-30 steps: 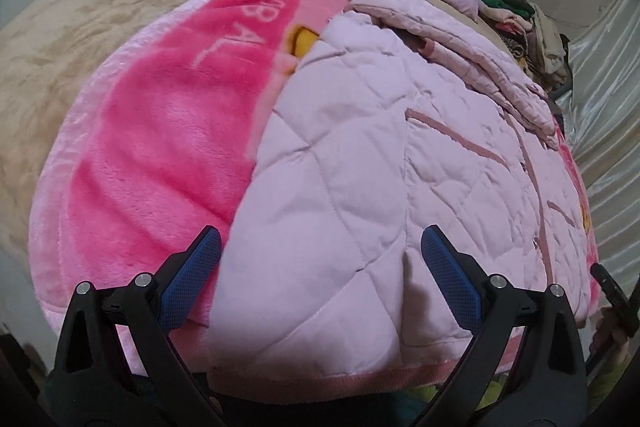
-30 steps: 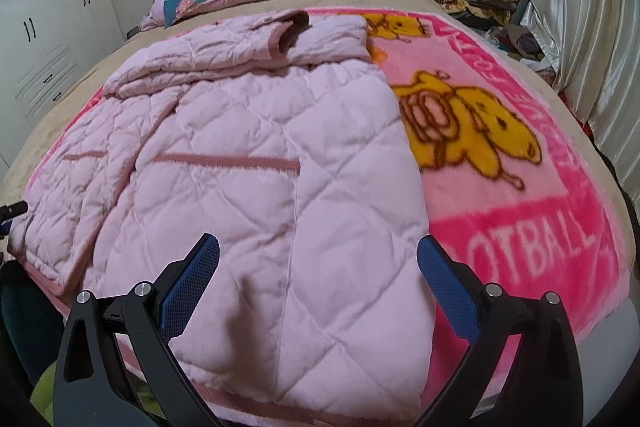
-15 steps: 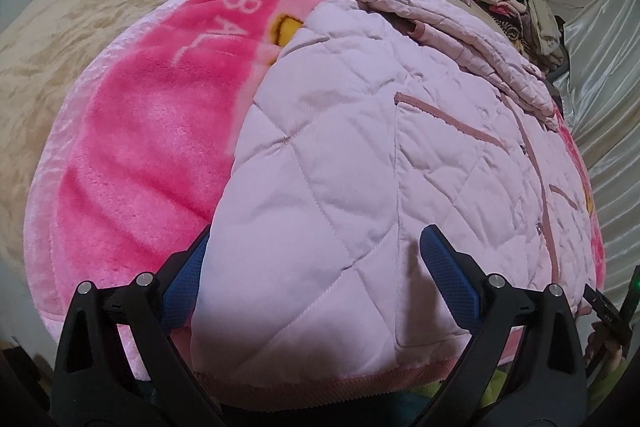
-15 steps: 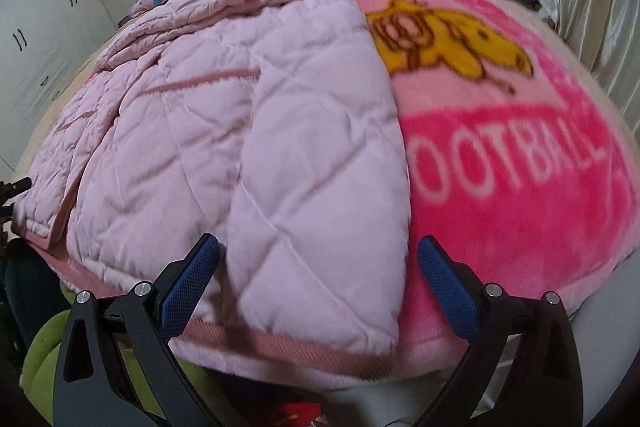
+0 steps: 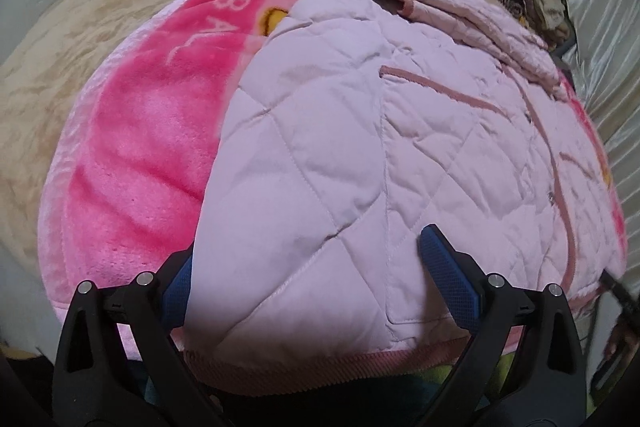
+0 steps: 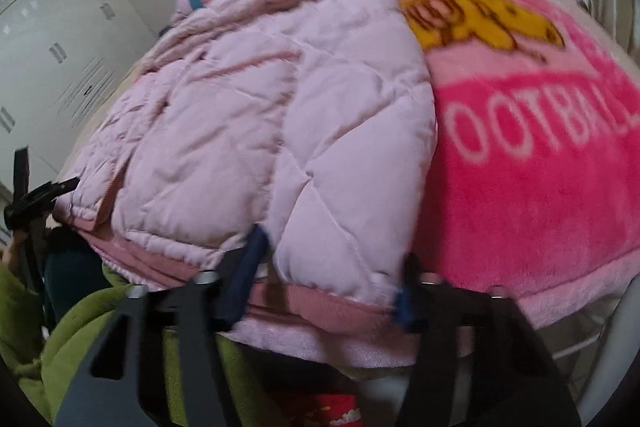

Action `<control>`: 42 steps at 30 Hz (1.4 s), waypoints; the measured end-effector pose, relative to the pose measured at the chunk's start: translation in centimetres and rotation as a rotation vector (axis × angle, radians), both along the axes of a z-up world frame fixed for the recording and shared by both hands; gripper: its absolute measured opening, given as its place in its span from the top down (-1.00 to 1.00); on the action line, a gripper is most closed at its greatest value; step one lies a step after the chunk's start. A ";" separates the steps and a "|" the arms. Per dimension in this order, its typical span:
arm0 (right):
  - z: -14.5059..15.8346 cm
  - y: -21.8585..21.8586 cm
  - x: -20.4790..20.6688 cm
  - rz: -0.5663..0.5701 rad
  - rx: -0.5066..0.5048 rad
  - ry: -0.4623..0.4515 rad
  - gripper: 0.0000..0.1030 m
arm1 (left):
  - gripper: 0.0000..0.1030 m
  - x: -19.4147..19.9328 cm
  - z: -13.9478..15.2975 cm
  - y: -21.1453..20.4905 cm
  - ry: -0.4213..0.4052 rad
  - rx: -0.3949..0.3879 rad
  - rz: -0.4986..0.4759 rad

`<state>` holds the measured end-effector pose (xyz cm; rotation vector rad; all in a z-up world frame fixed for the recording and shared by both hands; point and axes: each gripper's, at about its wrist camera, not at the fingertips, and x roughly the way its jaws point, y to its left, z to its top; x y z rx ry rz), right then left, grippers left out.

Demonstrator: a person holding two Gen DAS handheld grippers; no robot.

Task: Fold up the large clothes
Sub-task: 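Lower both tools onto the ribbed hem edge of the jacket, then grasp the ribbed hem with the left tool while the right tool grasps it too, then lift the hem with both tools and fold it over toward the collar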

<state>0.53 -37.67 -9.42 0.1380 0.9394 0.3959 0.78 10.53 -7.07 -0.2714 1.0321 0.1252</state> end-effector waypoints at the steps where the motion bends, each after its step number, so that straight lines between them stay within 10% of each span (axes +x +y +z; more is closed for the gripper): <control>1: 0.4 0.1 -0.1 0.007 0.003 -0.017 0.45 | -0.76 -0.1 0.0 -0.1 0.002 0.005 -0.007; 11: 7.6 0.3 1.5 0.046 0.101 -0.249 0.62 | -0.36 -0.5 0.4 -0.5 0.015 0.034 -0.046; 19: 9.2 0.9 3.2 0.041 0.125 -0.306 0.62 | 0.63 -1.0 2.7 -0.9 -0.047 0.041 -0.072; 42: 15.8 0.6 9.2 -0.041 0.182 -0.440 0.66 | 0.74 7.1 14.3 -0.5 -0.352 -0.005 -0.026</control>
